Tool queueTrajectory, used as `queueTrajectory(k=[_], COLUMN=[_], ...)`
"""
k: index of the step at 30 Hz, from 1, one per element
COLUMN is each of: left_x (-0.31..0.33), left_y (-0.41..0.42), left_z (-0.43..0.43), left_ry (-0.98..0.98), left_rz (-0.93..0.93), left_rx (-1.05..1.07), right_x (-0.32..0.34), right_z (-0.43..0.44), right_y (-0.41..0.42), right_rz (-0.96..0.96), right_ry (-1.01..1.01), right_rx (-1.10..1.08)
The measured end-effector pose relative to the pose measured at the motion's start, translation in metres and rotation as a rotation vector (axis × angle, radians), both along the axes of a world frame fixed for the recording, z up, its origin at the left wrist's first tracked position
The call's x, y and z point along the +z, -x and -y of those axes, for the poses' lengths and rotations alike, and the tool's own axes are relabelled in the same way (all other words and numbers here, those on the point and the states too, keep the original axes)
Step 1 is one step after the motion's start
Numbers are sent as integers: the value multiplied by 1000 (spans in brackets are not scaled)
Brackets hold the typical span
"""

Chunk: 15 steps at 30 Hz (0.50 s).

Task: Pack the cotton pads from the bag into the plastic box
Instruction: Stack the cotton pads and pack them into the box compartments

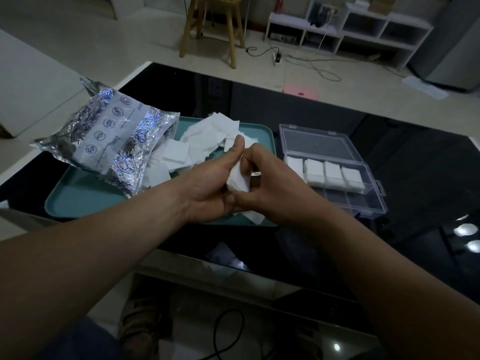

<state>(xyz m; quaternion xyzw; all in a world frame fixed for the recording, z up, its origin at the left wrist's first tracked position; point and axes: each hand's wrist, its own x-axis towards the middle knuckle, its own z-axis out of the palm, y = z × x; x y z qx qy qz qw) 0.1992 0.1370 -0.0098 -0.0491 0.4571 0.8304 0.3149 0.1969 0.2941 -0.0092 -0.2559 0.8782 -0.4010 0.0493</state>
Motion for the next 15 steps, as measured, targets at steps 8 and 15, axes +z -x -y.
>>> queueTrajectory(k=[8,15], left_x=[5,8], left_y=[1,4], left_z=[-5,-18], left_ry=[-5,-25], left_rz=[86,32], left_rx=[7,66], right_x=[8,15], right_z=[-6,-13], right_y=[-5,-10], right_rz=[-54,-80], right_ry=[-39,-4], right_rx=[-42,-391])
